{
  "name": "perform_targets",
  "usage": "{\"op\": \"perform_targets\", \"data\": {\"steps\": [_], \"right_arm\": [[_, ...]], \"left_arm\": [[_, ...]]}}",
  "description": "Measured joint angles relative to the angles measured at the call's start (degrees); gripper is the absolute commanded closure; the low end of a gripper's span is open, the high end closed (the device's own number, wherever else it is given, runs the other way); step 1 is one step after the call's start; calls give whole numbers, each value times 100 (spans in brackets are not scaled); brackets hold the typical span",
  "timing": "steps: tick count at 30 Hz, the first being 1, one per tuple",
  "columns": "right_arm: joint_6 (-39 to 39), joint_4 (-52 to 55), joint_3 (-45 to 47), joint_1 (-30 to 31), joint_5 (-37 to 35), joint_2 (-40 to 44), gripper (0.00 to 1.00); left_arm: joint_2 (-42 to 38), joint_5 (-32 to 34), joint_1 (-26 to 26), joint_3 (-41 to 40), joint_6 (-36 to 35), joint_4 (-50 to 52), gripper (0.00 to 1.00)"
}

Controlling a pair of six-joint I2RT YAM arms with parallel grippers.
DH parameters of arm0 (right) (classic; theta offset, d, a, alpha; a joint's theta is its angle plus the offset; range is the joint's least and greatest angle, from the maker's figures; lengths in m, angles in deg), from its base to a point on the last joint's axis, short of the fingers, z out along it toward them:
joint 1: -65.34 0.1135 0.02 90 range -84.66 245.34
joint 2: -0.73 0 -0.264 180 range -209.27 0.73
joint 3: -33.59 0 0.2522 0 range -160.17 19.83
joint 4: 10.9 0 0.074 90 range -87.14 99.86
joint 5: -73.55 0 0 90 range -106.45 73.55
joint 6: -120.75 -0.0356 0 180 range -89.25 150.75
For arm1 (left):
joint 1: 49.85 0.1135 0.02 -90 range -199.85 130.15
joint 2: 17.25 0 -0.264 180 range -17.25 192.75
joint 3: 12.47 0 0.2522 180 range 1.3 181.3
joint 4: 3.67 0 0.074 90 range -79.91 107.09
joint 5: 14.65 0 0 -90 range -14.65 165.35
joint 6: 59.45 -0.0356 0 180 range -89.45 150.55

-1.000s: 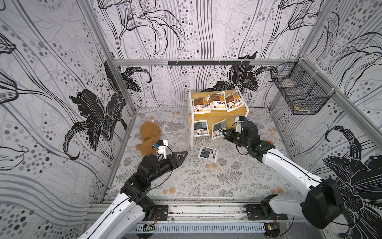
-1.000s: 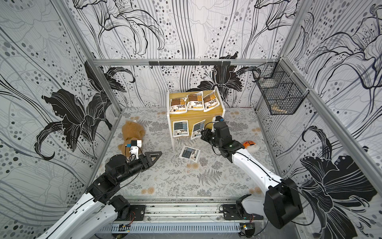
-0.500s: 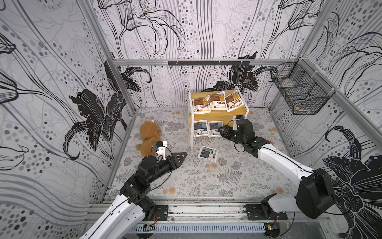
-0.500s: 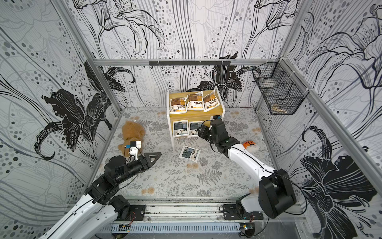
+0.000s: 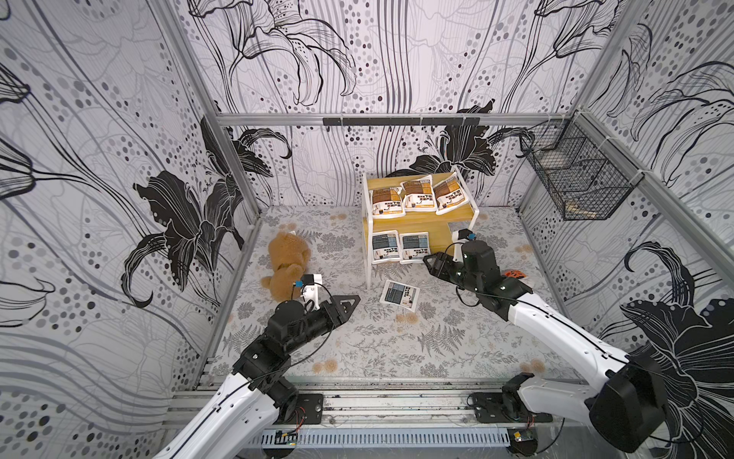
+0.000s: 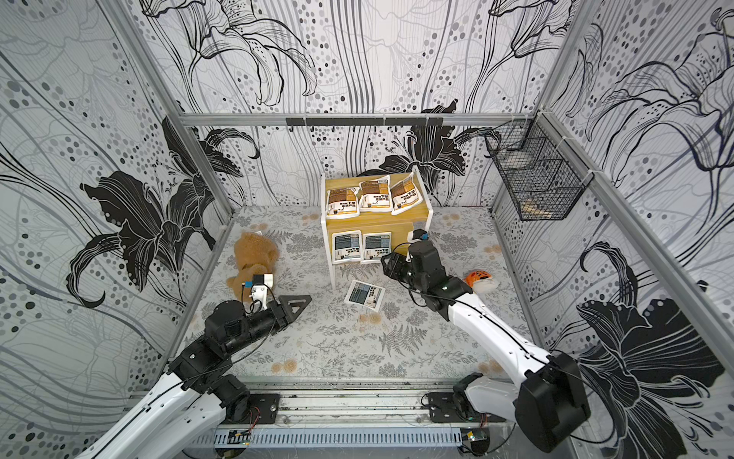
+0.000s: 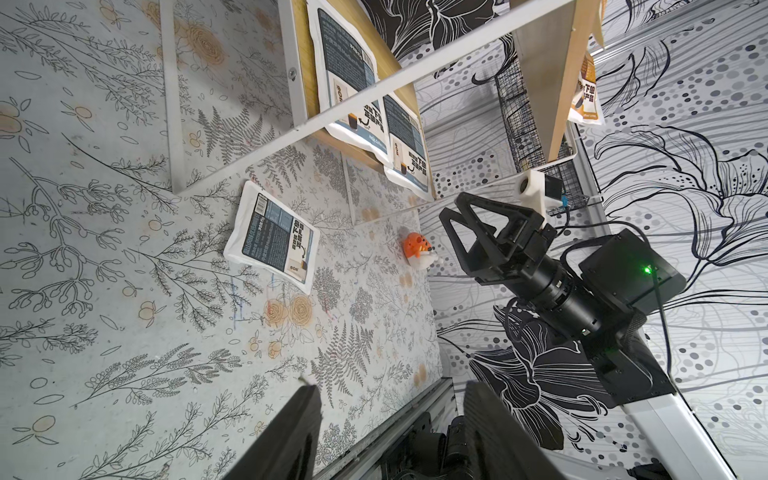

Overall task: Place the bagged coffee beans on the shelf by color
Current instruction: Place the bagged coffee beans on the shelf.

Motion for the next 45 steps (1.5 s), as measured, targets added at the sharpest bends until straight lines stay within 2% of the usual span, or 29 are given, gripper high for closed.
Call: {"op": "perform_targets", "data": {"steps": [2,5,7,12,23,34,39,45], "right_arm": [[-2,98,92,92,-22,81,56],[-24,160,214,205,-35,79,76],[-9,190,258,232,-28,15,85],[87,219,144,229,-11,-479,93],[448,249,-916,229,-39,-1628,94],[649,426,-1309,229,-70,-2020,93],[588,184,-780,245,-28,-1727,85],[348,-179,649,299,144,-1016,65]], "left_arm": [[-15,0,0,-79,17,-52,40],[-20,0,0,-179,46,-103,40],[-20,0,0,-227,76,-129,40],[-87,0,0,-251,101,-157,40],[-428,13,0,-258,98,-44,39],[-470,52,0,-304,96,66,39],[-474,46,0,-442,114,26,39],[-216,-39,-4,-942,302,-505,39]]}}
